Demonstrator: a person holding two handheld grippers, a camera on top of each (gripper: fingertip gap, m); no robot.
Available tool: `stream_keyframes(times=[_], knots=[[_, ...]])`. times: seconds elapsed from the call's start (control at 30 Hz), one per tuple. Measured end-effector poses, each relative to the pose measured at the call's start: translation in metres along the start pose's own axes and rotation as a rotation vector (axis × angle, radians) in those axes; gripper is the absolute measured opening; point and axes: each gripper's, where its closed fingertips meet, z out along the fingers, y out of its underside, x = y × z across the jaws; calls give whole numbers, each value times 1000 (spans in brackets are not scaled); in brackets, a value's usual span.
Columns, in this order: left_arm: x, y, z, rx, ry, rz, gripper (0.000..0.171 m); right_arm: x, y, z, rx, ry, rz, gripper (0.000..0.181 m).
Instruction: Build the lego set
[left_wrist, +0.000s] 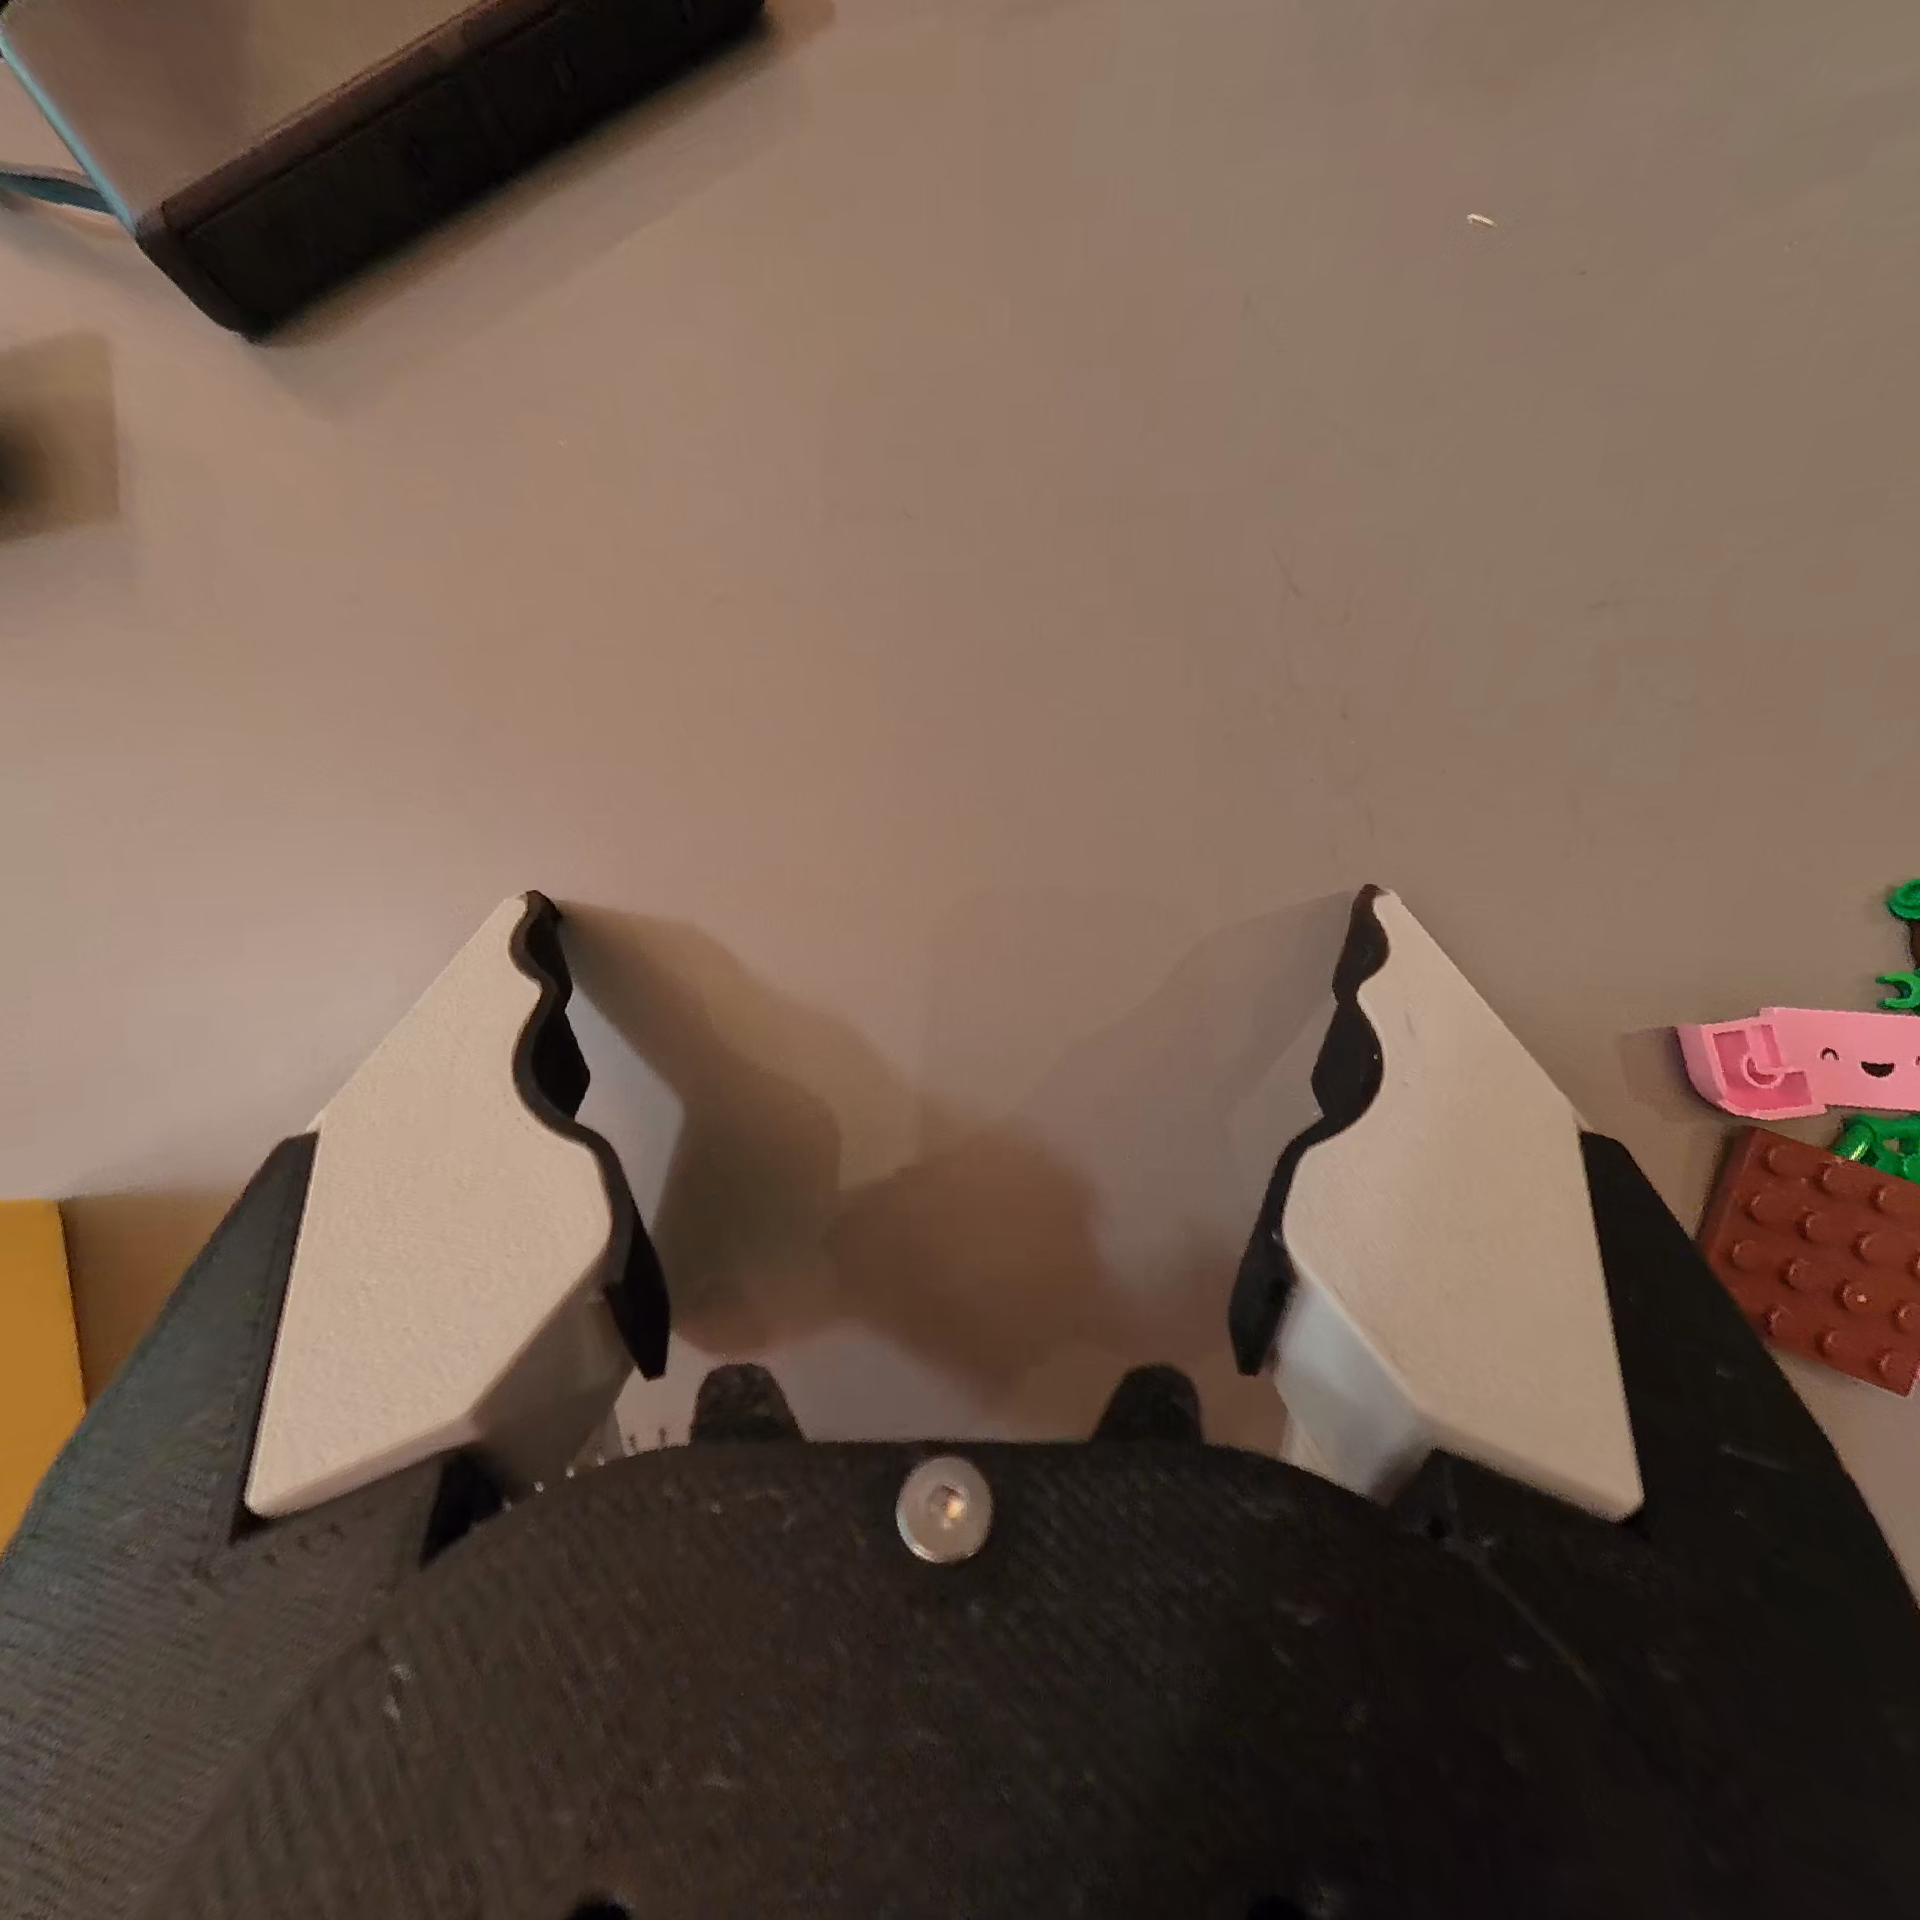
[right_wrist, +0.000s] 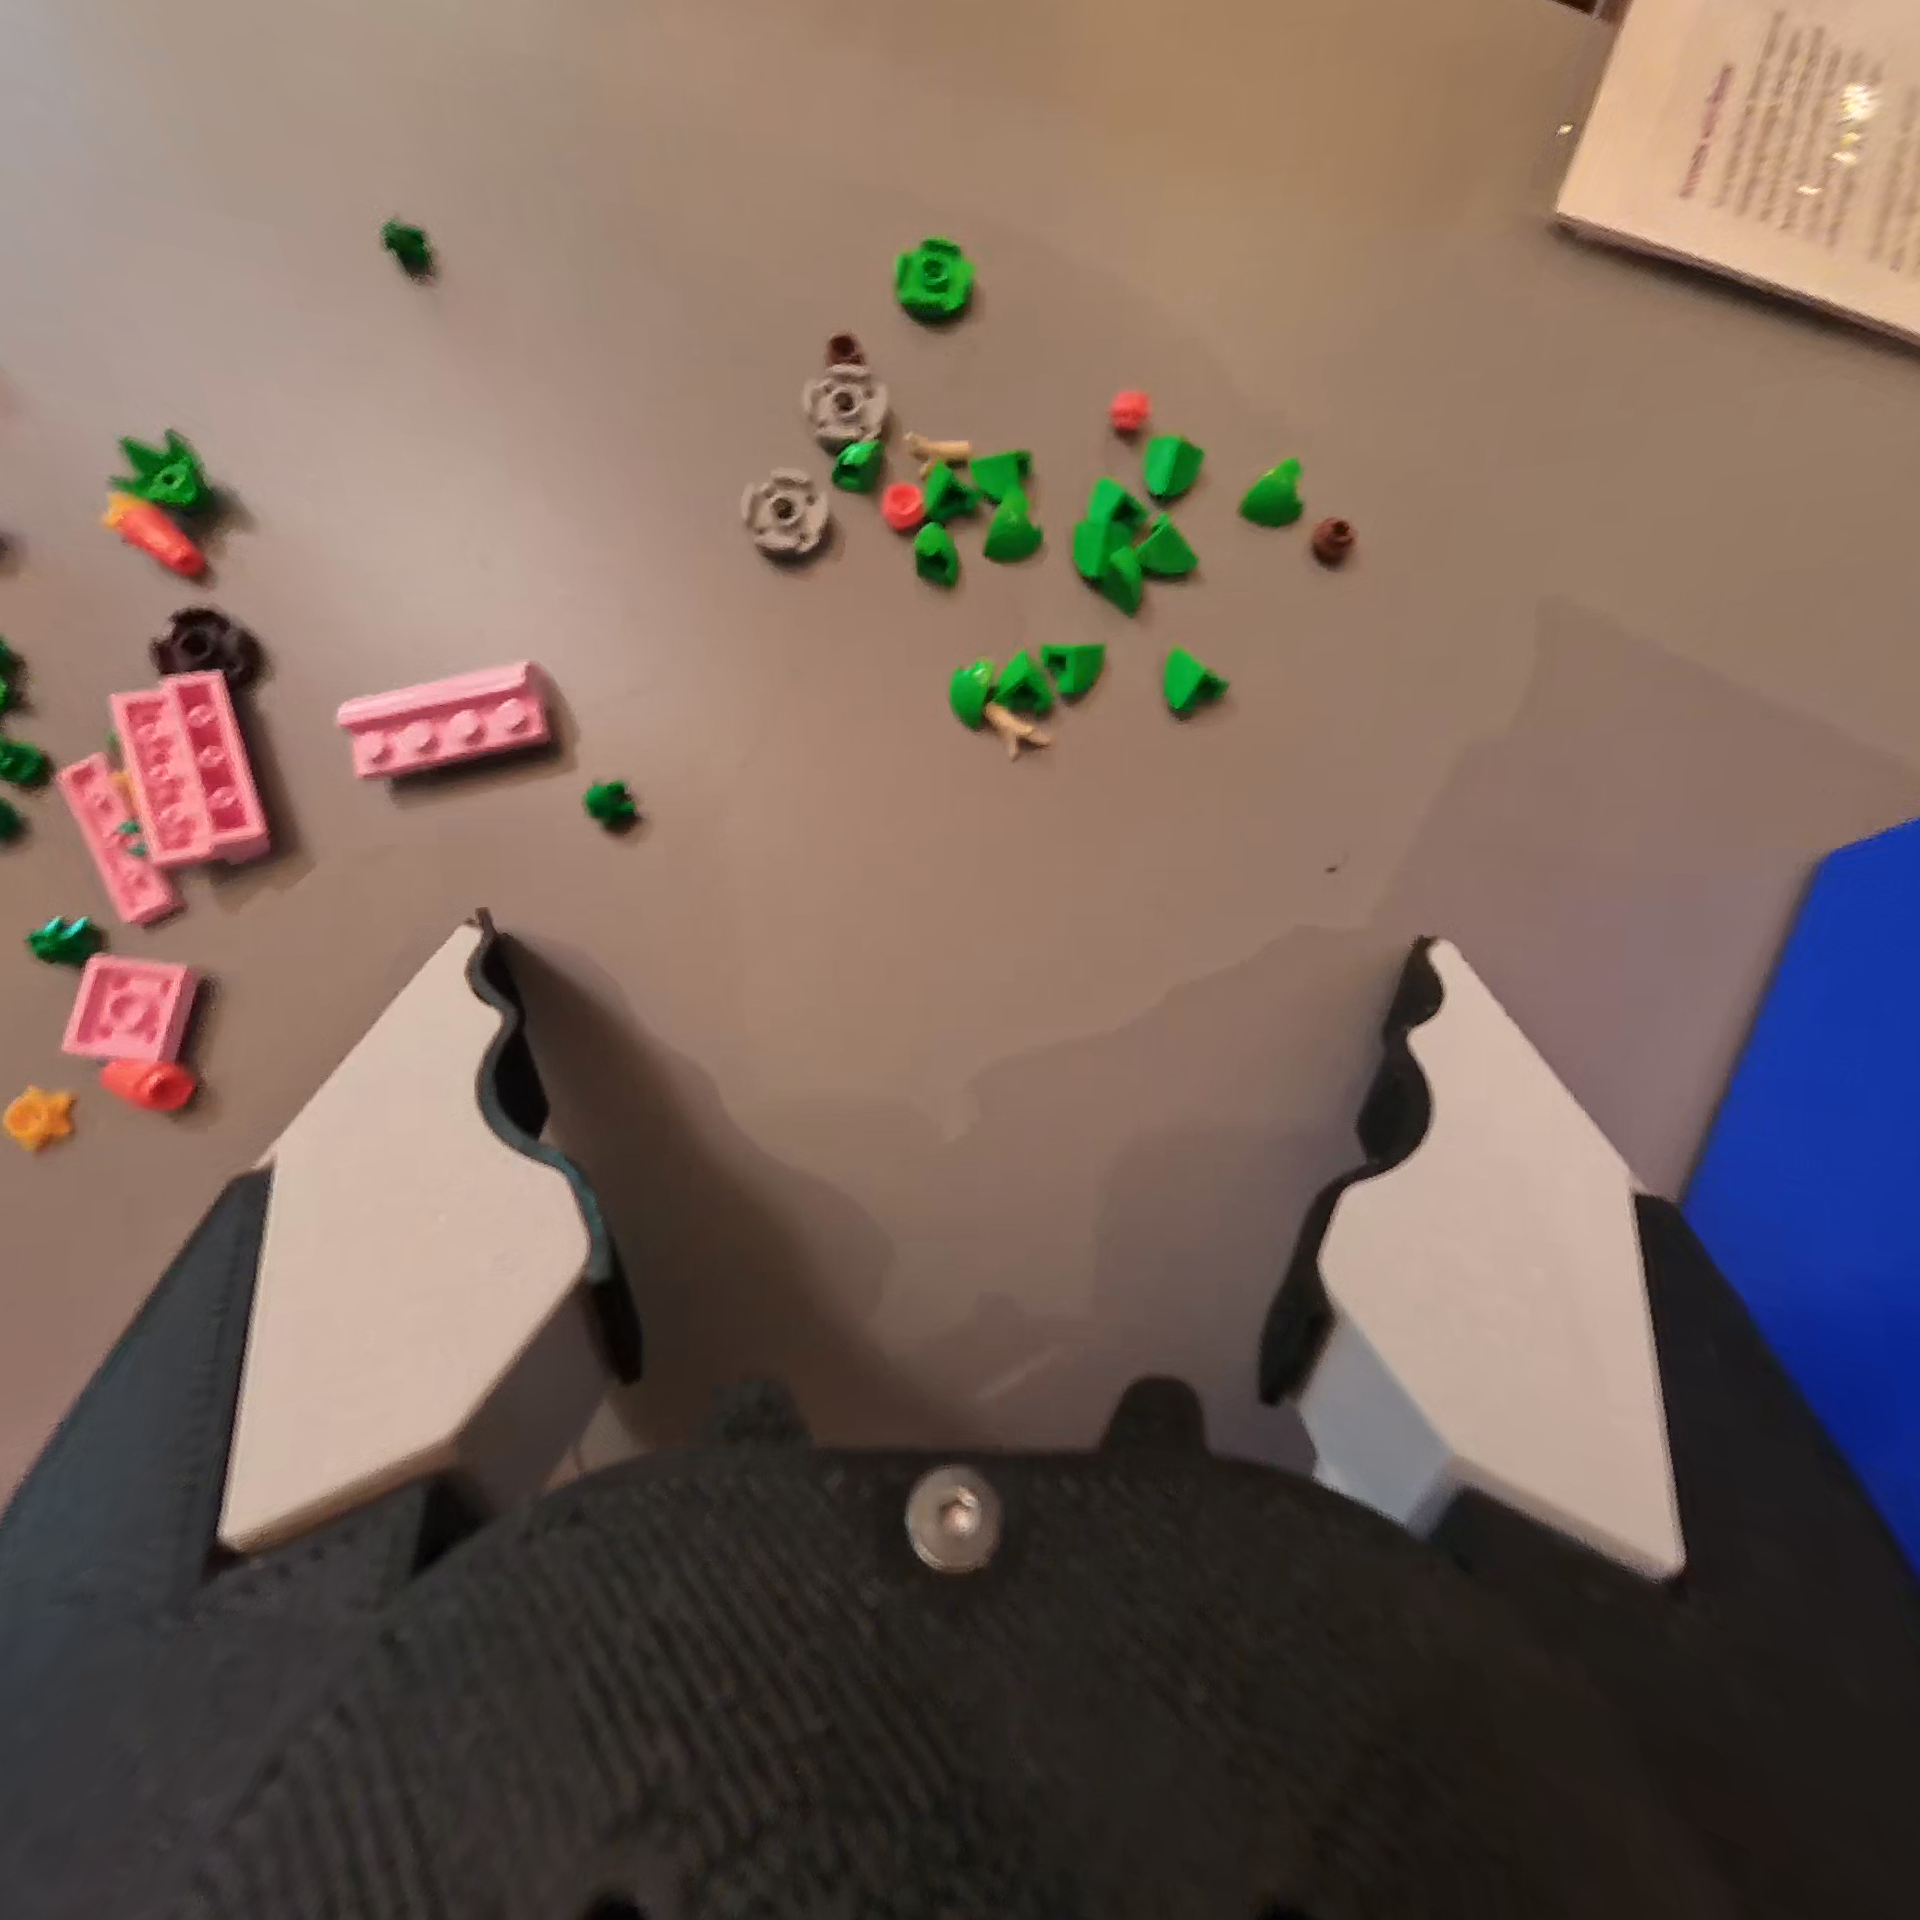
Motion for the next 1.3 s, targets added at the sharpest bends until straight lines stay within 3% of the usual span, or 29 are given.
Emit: stream_keyframes(times=[0.07, 0.13, 0.17, 0.2, 0.23, 0.27, 0.33, 0.4, 0.47, 0.57, 0.73, 0.83, 0.93, 1.03, 1.13, 1.3], knots=[[-1, 0, 1, -3, 7, 3, 146, -1, -3, 1, 5, 5, 7, 157], [8, 5, -3, -10, 84, 53, 159, -9, -12, -4, 48, -11, -45, 132], [7, 6, -6, -7, 93, 88, 151, -14, -19, -9, 87, -9, -93, 124], [-4, 5, -10, -12, 55, 94, 127, -18, -27, -15, 128, 5, -141, 116], [-9, 6, -16, -25, 50, 74, 114, -22, -33, -21, 166, 19, -186, 108], [-14, 4, -25, -8, 35, 52, 108, -25, -37, -27, 200, 32, -218, 100], [-12, -18, -55, 143, 17, 63, 109, -29, -42, -36, 267, 58, -229, 86], [13, -46, -90, 336, 49, 123, 90, -32, -43, -45, 330, 58, -210, 80], [52, -67, -112, 454, 142, 192, 62, -35, -42, -54, 382, 57, -217, 51], [106, -81, -112, 450, 273, 261, 46, -39, -46, -64, 413, 64, -242, 29], [166, -91, -98, 448, 418, 302, 38, -57, -62, -82, 521, 5, -221, 20], [188, -90, -88, 441, 454, 362, 1, -60, -82, -91, 574, 17, -236, 27], [189, -99, -64, 425, 281, 484, 0, -65, -95, -80, 548, -3, -287, 28], [185, -126, -59, 555, 25, 634, 0, -75, -91, -59, 499, -73, -299, 32], [198, -124, -59, 570, 49, 622, 0, -80, -73, -48, 456, -148, -258, 32], [192, -116, -54, 586, 142, 473, 0, -75, -58, -49, 445, -244, -144, 32]])
